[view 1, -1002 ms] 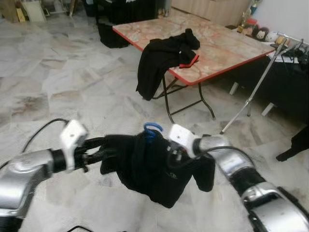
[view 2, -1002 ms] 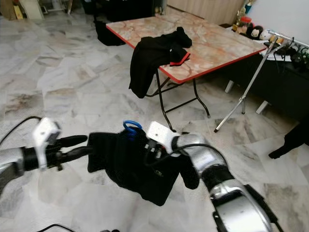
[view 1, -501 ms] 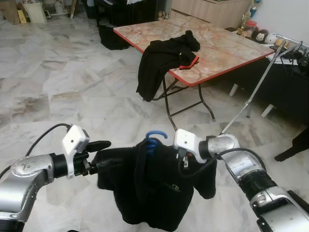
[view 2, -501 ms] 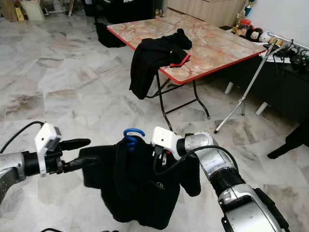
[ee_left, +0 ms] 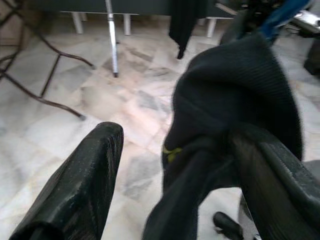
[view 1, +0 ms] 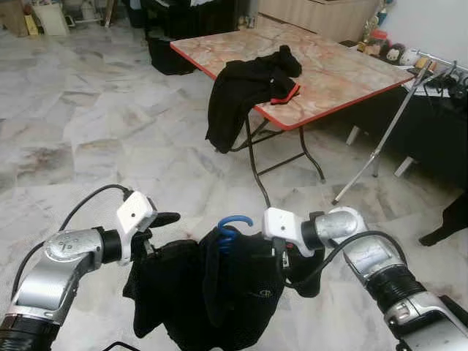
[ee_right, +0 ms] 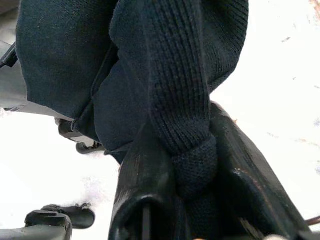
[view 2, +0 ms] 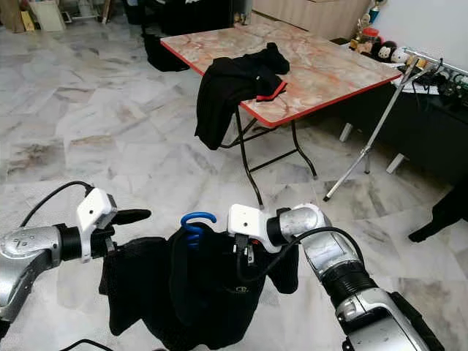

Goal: Hang hanger

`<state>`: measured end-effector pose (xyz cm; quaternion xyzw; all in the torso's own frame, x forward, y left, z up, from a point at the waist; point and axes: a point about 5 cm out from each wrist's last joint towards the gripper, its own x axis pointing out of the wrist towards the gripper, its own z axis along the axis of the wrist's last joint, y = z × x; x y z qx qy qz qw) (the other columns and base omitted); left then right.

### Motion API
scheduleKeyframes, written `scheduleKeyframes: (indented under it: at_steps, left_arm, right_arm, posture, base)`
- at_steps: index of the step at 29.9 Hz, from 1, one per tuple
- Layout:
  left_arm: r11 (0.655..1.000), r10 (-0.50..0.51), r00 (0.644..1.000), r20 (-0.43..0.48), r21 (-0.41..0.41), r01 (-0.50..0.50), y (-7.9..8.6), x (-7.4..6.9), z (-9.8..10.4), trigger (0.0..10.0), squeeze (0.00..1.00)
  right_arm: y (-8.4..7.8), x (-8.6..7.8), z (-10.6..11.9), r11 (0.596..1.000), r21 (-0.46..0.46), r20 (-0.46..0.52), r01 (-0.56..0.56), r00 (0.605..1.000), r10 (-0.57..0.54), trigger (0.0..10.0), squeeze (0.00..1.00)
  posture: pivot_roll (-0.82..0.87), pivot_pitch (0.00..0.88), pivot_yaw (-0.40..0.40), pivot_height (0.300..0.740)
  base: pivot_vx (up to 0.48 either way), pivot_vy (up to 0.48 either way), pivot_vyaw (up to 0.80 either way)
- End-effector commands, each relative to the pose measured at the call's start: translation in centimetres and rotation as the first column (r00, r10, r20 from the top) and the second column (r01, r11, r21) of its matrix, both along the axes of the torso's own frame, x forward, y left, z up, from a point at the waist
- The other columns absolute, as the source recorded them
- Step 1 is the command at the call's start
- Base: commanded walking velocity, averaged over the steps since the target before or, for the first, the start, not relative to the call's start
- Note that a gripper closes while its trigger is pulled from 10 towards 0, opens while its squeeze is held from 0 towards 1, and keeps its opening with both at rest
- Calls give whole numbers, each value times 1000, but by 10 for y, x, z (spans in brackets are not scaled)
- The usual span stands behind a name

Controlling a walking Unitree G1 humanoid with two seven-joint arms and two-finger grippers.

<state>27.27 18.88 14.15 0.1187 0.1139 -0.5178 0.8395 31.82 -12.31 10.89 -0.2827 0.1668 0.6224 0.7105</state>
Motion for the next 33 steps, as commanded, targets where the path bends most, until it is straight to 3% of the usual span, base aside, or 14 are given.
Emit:
scheduleKeyframes:
  at_steps: [1, 8, 13, 21, 33]
  left_arm:
    - [999, -48, 999, 2, 8, 48, -4, -1, 4, 10000, 0]
    - [998, -58, 998, 22, 34, 57, -5, 1, 5, 10000, 0]
    - [997, -31, 999, 31, 74, 28, -14, 9, -5, 10000, 0]
    - [995, -92, 996, 15, 42, 92, -33, 11, -7, 10000, 0]
    - [988, -150, 989, 14, 40, 149, -45, 12, -7, 10000, 0]
  right_arm:
    - [1, 1, 9, 1000, 12, 34, -13, 999, 12, 10000, 0]
    - [3, 1, 9, 1000, 9, 34, -20, 999, 20, 10000, 0]
    - [7, -2, 10, 999, 13, 31, -42, 999, 42, 10000, 0]
    - [13, -4, 10, 998, 18, 26, -64, 998, 63, 10000, 0]
    - [21, -6, 12, 996, 30, 26, -86, 996, 85, 10000, 0]
  posture:
    - [44, 0, -66, 740]
    - [44, 0, -67, 740]
    - [40, 0, -71, 740]
    - [40, 0, -71, 740]
    - [38, 0, -71, 740]
  base:
    - [0, 0, 0]
    - [0, 0, 0]
    - [0, 0, 0]
    - [0, 0, 0]
    - [0, 0, 0]
